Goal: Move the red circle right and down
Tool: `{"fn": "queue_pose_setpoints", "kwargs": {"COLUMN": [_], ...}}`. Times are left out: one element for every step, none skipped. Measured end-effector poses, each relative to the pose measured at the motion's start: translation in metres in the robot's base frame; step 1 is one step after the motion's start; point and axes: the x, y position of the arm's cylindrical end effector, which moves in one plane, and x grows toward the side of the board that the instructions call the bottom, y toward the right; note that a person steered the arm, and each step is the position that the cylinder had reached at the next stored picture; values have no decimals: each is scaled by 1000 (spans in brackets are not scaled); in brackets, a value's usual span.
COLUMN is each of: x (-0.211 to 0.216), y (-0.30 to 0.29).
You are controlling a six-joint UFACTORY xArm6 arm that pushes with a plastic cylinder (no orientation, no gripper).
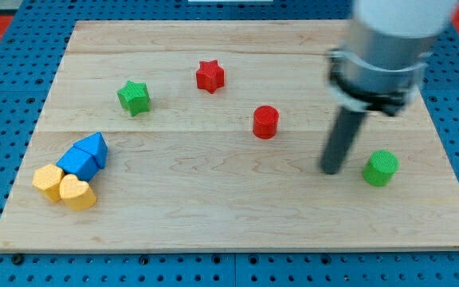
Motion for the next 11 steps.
{"fn": "queue_pose_setpoints", "kwargs": {"x": [-22,-58,-66,-66,-66,-66,-98,-116,-101,-109,-124], "y": [-92,-101,-44,0,5,-61,-46,13,38,27,-79]}}
